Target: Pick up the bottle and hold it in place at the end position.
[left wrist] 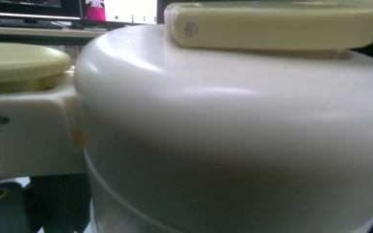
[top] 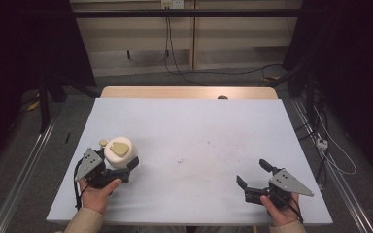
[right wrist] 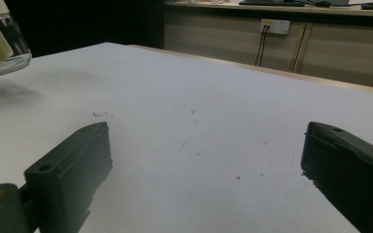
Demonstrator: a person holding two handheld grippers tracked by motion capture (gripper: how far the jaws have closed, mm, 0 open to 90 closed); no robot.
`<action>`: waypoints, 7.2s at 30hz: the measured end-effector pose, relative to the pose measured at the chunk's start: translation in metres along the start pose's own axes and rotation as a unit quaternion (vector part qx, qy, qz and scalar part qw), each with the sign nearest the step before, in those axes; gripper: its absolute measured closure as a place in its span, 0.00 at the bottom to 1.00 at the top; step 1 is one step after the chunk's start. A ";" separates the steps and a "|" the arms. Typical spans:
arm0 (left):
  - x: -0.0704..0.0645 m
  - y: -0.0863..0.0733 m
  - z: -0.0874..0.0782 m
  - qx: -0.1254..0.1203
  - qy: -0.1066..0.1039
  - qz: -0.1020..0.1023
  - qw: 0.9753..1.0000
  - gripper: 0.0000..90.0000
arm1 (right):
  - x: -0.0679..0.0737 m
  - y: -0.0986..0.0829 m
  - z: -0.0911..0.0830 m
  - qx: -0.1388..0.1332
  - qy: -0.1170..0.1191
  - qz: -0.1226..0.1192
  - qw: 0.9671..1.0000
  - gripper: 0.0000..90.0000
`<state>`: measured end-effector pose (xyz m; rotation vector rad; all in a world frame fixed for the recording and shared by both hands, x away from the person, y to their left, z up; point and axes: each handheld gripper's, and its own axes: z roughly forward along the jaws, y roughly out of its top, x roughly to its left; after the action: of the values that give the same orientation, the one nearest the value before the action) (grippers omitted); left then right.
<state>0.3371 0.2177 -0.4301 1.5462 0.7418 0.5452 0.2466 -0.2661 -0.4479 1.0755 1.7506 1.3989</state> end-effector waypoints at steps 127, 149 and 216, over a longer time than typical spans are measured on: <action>-0.028 0.009 0.133 0.015 -0.054 -0.003 0.998 0.07 | -0.003 0.001 0.001 -0.009 0.004 0.003 1.000 0.04; -0.033 0.006 0.158 0.029 -0.059 -0.007 0.998 0.07 | -0.003 0.000 0.000 -0.010 0.003 0.006 1.000 0.04; -0.054 -0.009 0.215 0.079 -0.081 -0.013 0.993 0.07 | -0.004 -0.001 0.001 -0.007 0.007 0.011 1.000 0.04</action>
<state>0.4542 0.0312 -0.4591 1.7028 0.6928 0.3430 0.2487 -0.2690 -0.4491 1.0824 1.7409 1.4324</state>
